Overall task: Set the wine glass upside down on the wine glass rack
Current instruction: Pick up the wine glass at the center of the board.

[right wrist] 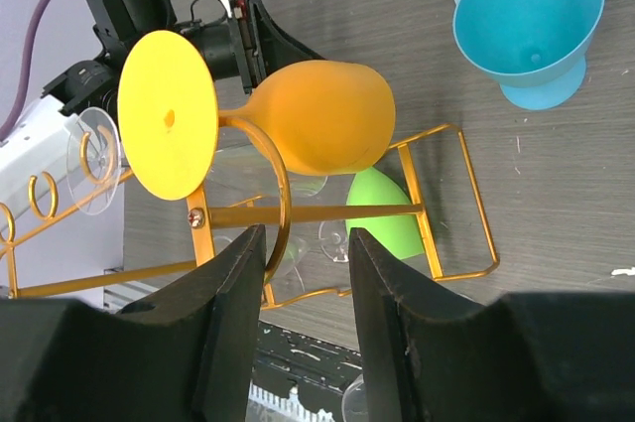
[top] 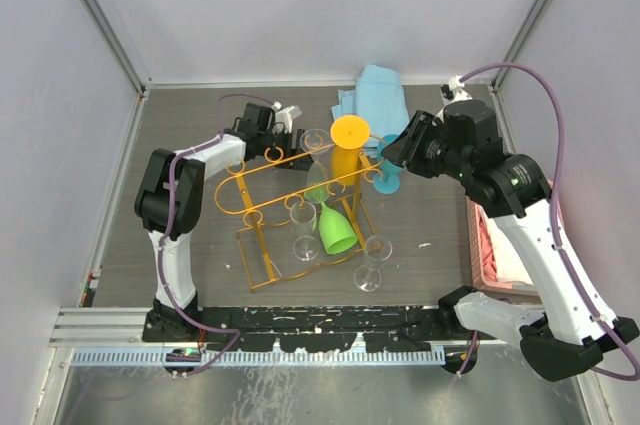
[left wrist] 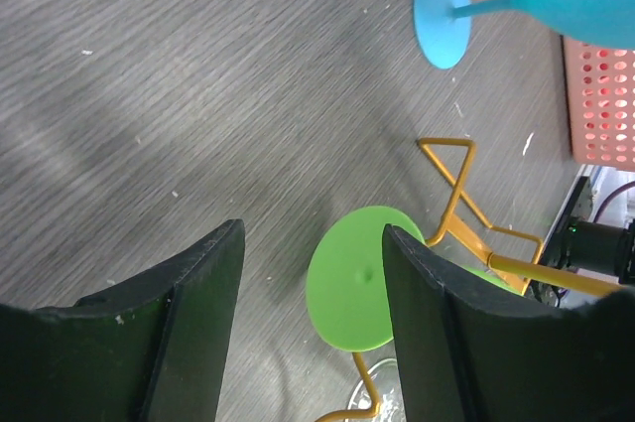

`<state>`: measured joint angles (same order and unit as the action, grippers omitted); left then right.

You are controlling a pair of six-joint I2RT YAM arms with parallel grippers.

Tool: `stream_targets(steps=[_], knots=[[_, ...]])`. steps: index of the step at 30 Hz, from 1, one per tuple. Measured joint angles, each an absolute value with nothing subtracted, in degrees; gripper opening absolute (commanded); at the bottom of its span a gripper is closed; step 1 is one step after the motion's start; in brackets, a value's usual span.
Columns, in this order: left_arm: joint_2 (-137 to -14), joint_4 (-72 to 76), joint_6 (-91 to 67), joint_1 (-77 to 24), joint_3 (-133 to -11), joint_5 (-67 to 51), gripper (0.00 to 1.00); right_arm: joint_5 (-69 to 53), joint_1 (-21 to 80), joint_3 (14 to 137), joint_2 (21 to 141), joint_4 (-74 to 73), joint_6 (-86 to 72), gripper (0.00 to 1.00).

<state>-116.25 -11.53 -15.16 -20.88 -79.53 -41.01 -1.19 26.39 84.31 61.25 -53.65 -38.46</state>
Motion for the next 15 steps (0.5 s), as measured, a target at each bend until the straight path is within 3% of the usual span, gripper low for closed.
stream_targets(steps=[15], knots=[[-116.2,-5.9,-18.5,-19.7,-78.2,-45.3,0.59,-0.4,26.0,85.6,62.1,-54.0,-39.4,0.46]])
